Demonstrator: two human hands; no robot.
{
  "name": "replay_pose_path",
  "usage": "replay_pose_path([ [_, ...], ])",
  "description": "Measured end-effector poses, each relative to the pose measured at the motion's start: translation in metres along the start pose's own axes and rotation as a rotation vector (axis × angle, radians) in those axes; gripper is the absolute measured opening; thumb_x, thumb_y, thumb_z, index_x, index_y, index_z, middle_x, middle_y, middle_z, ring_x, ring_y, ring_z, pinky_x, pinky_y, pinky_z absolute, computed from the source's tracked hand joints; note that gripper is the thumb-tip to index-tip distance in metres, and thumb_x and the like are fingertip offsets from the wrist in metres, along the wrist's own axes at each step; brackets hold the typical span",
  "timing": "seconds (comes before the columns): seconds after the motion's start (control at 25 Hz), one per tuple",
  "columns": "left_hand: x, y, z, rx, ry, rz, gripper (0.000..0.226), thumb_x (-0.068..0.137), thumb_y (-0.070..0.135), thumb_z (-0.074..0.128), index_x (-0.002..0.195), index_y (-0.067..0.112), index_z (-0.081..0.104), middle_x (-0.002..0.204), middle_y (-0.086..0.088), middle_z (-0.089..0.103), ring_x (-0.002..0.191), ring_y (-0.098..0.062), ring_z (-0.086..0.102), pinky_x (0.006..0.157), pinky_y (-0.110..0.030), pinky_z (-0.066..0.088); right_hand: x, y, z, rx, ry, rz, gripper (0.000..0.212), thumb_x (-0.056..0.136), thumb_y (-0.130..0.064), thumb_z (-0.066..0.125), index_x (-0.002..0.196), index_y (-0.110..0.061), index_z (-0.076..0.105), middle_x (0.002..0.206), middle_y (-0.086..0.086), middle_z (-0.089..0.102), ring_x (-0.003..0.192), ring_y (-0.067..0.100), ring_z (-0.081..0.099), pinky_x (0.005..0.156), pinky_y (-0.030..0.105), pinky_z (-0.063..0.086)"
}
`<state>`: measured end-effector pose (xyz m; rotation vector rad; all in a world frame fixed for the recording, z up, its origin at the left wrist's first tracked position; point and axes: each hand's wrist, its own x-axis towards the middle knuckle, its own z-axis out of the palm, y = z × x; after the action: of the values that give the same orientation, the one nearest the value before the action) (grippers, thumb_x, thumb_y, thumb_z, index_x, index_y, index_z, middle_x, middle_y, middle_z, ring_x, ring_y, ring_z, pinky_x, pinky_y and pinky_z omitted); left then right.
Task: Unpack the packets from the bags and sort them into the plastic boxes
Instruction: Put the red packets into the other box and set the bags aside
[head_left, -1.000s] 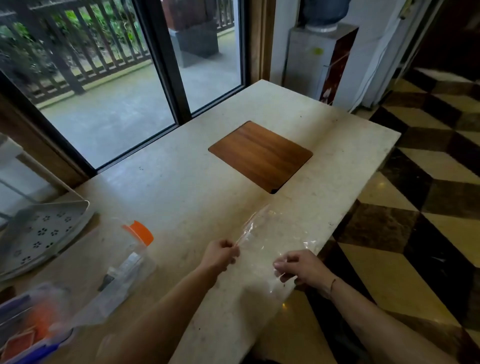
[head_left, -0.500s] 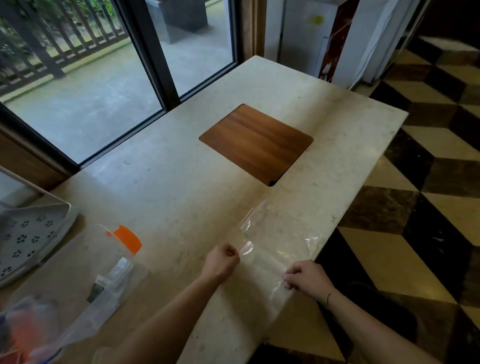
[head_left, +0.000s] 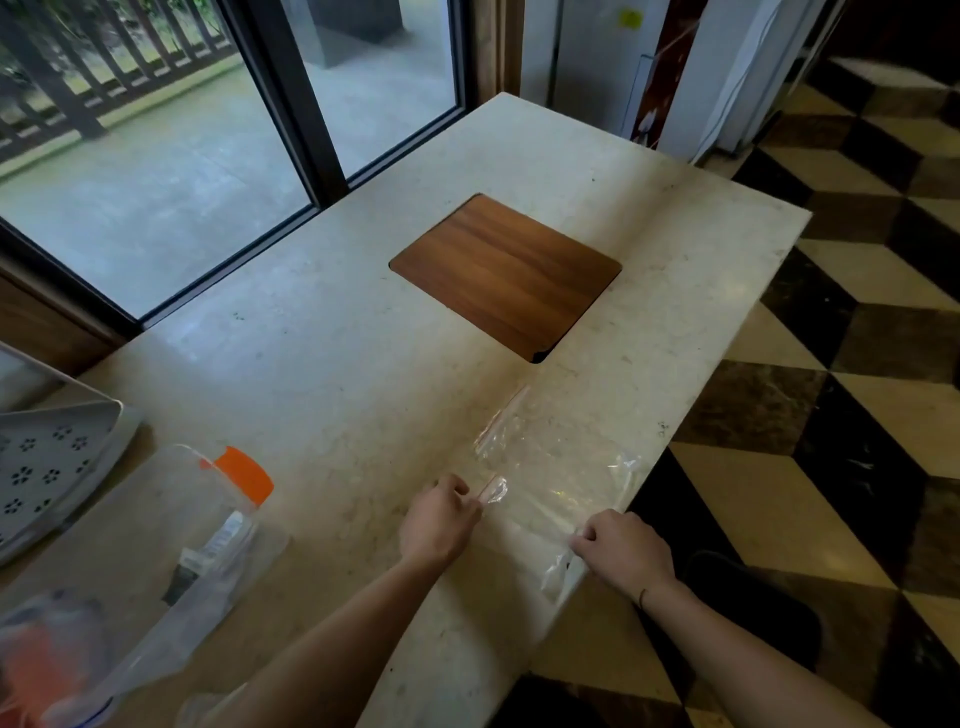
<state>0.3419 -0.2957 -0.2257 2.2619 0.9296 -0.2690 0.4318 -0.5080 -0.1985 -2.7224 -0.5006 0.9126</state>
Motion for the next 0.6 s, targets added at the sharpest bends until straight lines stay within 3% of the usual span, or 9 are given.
replay_pose_path([
  [0.24, -0.023, -0.013, -0.026, -0.057, 0.11, -0.008, 0.03, 0.087, 0.04, 0.059, 0.112, 0.025, 0.058, 0.1, 0.004, 0.06, 0.089, -0.012, 0.056, 0.068, -0.028, 0.044, -0.008, -0.027, -0.013, -0.104, 0.109, -0.085, 0.034, 0.084, -0.043, 0.051, 0.068, -0.015, 0.062, 0.063, -0.003, 0.064, 0.06, 0.013, 0.059, 0.057, 0.03, 0.05],
  [0.36, -0.043, -0.031, -0.043, -0.145, 0.157, -0.028, 0.026, 0.087, 0.037, 0.061, 0.108, 0.023, 0.061, 0.1, 0.001, 0.062, 0.088, -0.014, 0.059, 0.074, -0.031, 0.05, -0.011, -0.056, -0.01, -0.12, 0.129, -0.196, 0.029, 0.084, -0.043, 0.051, 0.073, -0.02, 0.064, 0.069, -0.005, 0.066, 0.065, 0.014, 0.06, 0.059, 0.029, 0.05],
  [0.48, -0.07, -0.06, -0.059, -0.26, 0.258, -0.063, 0.023, 0.086, 0.029, 0.065, 0.104, 0.016, 0.063, 0.094, 0.0, 0.061, 0.085, -0.017, 0.059, 0.07, -0.026, 0.043, -0.014, -0.094, 0.005, -0.167, 0.135, -0.343, 0.029, 0.085, -0.044, 0.052, 0.072, -0.022, 0.065, 0.072, -0.005, 0.067, 0.068, 0.015, 0.062, 0.058, 0.03, 0.049],
  [0.6, -0.106, -0.098, -0.077, -0.234, 0.382, -0.124, 0.024, 0.084, 0.034, 0.066, 0.104, 0.021, 0.064, 0.093, 0.006, 0.062, 0.083, -0.01, 0.057, 0.071, -0.023, 0.043, -0.022, -0.141, 0.025, -0.236, 0.076, -0.488, 0.03, 0.085, -0.05, 0.053, 0.082, -0.026, 0.071, 0.083, -0.005, 0.072, 0.078, 0.017, 0.066, 0.07, 0.032, 0.055],
])
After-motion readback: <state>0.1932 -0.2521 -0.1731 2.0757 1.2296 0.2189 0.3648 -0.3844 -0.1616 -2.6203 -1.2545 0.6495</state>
